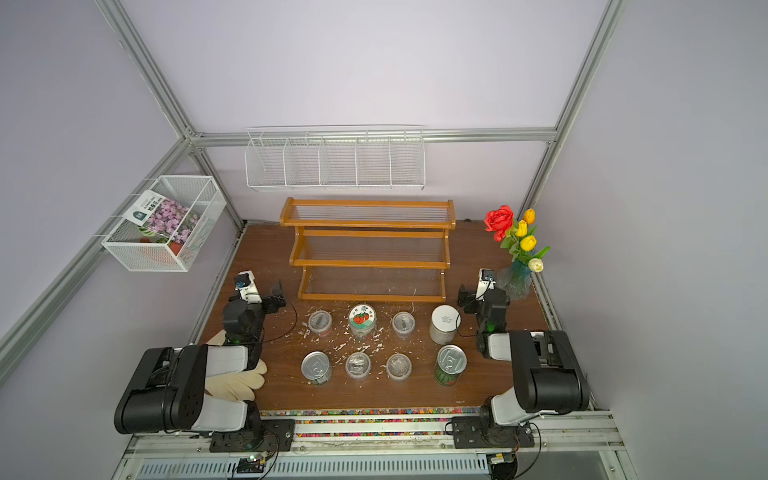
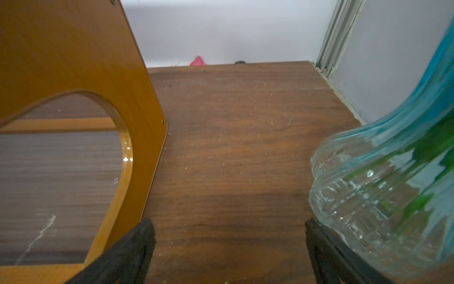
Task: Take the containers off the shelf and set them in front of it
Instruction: Reset both arms
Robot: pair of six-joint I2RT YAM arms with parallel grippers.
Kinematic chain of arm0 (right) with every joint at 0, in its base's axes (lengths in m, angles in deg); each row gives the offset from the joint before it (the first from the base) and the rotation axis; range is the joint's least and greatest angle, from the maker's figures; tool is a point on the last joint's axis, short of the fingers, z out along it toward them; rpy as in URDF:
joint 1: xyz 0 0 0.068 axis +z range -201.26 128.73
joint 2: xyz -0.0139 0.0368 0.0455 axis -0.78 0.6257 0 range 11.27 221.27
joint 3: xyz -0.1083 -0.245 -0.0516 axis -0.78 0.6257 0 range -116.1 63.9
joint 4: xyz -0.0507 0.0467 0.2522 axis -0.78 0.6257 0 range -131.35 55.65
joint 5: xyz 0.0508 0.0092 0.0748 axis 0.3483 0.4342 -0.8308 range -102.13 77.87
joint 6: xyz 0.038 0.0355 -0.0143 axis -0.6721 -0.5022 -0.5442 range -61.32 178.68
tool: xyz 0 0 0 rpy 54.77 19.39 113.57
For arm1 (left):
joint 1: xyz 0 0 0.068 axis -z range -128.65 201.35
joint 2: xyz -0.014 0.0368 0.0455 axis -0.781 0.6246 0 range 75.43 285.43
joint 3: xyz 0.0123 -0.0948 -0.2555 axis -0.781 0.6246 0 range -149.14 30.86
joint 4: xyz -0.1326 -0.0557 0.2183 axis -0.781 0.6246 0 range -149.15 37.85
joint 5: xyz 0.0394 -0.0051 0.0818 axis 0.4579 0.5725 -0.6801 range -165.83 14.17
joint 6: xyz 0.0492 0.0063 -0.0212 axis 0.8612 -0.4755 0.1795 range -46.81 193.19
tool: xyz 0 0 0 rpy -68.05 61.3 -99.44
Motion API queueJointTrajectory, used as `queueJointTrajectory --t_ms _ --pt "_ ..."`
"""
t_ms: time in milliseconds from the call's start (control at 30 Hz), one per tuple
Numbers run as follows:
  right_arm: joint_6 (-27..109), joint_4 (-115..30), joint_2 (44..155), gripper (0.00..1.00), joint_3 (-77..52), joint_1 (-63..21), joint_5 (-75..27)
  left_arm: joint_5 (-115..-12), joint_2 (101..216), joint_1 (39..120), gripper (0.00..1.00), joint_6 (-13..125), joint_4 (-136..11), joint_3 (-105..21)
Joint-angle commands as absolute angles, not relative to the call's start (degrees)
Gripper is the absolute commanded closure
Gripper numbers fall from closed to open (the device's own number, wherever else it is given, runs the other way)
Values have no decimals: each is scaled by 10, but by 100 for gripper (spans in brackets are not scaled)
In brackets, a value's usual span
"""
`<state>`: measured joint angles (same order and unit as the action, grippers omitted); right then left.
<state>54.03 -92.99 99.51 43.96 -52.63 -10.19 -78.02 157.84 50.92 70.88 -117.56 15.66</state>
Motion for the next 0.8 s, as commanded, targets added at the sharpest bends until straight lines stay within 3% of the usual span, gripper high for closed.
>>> queueJointTrajectory --t_ms 0,767 --pt "542 -987 1005 2 447 -524 -93 -790 1587 506 0 708 -1187 147" --pt "573 -948 1006 1 427 -499 -86 -791 1602 505 0 706 -1200 146"
